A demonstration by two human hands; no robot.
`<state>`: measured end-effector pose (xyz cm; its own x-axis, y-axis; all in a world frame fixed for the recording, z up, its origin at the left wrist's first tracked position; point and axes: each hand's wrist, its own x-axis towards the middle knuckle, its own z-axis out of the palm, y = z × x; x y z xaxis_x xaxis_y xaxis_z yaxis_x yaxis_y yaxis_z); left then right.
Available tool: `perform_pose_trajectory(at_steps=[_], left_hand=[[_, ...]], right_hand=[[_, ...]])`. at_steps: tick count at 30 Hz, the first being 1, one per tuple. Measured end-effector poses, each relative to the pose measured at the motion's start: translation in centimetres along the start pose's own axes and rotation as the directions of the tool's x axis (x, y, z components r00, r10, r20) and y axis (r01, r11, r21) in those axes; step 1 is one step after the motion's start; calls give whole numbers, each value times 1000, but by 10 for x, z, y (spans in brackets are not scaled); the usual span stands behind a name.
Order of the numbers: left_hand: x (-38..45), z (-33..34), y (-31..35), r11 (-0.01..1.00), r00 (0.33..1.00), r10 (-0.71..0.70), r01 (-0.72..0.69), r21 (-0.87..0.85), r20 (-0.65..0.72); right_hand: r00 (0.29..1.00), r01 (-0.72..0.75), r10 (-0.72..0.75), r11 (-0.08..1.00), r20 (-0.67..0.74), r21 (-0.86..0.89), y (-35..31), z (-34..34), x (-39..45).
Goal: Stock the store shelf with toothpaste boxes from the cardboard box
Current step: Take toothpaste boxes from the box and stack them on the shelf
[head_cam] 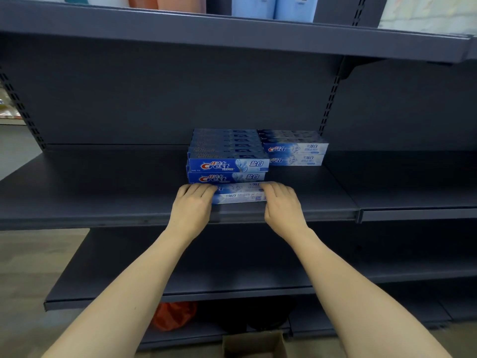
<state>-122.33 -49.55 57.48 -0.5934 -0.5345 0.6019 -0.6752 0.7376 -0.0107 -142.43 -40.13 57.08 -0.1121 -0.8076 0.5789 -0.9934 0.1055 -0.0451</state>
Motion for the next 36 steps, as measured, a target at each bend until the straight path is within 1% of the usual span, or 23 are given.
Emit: perform_pose_trajectory(at_steps=[2,4,5,6,8,10,12,15,19,21,24,26,30,33,36], left_hand=[[4,-3,-3,1000,1000,-3,3,-23,24],[9,-7,-6,999,995,-14,19,-51,94],[12,-9,-7,998,988,-28,37,-56,154],[15,-9,-8,997,974,-43,56,-51,224],[22,-7,-10,997,945,-62,75,-29,321],[28,-6,-8,996,927,-66,83,-32,368],[30,-3,-6,996,923,-52,78,-53,381],[30,3,-6,999,934,5,12,-46,357],[33,11,-7,988,959,153,-154,-18,237],[37,16,-1,983,959,181,-183,-14,218],[48,19,17,977,958,208,-195,-82,198],[57,23,32,963,951,257,-238,-127,169],[68,41,63,932,937,337,-317,-174,97],[73,49,78,929,939,334,-313,-197,82],[81,55,84,921,936,348,-332,-203,48]], right_hand=[[999,-44,44,999,11,-2,7,-6,6],[996,-72,73,997,42,-15,13,-12,12],[993,-75,76,997,91,-15,15,-15,15],[983,-66,68,998,169,-13,15,-17,19],[947,-26,27,1000,321,-6,13,-17,27],[926,16,-12,1000,377,-8,7,-13,33],[910,43,-37,999,413,-6,0,-7,36],[903,65,-50,998,427,-20,-3,1,36],[925,104,-82,994,371,-40,7,0,31],[933,74,-52,996,357,-48,16,-3,28],[954,33,-11,997,300,-71,31,-11,22],[959,14,10,997,282,-82,44,-15,16],[962,-101,120,991,247,-85,68,-17,3],[959,-184,197,980,203,-78,73,-20,0],[959,-228,236,971,159,-65,79,-18,0]])
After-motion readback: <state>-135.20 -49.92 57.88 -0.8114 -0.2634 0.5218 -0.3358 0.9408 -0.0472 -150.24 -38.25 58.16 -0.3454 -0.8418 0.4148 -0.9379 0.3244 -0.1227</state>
